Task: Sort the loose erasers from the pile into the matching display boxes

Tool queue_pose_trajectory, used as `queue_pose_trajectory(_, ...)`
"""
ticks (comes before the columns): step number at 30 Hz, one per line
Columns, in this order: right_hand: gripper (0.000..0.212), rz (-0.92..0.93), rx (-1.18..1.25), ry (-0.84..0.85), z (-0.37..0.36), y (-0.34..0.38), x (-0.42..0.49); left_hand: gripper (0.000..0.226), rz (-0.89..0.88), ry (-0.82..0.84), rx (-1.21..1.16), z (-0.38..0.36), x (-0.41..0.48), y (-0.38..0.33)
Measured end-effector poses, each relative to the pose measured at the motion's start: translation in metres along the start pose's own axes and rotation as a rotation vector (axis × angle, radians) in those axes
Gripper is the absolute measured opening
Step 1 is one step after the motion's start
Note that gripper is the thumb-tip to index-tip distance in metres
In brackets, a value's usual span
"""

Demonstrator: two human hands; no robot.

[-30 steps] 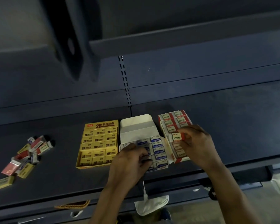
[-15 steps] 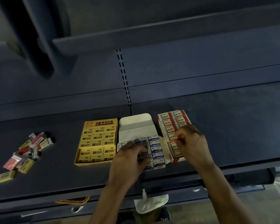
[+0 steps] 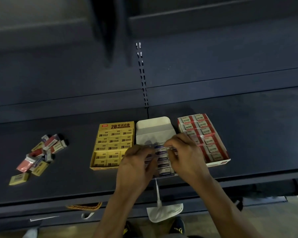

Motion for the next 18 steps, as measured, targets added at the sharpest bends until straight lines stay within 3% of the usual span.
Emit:
queue_pose_trajectory(5,0.019,0.064,-0.007,0.041,-0.029,0.04,0.013,0.022,0.029,-0.042,0.043,0.028,0.0,0.034)
queue_pose_trajectory(11,0.021,0.115,0.055,0.088,-0.072,0.093,0.033,0.041,0.07,-0.046,0.097,0.066,-0.005,0.086)
queue_pose_trajectory(18,0.025,0.146,0.066,0.172,-0.129,0.147,0.053,0.033,0.118,-0.127,0.144,0.107,-0.013,0.152)
Point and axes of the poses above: each hand's wrist, its own x-axis towards the middle knuckle, its own z-axis out of the back of the hand, y = z × x, the point moved 7 cm from there along x, towards the middle knuckle, and after that the axes turned 7 degrees about z, right-handed, at the moved point
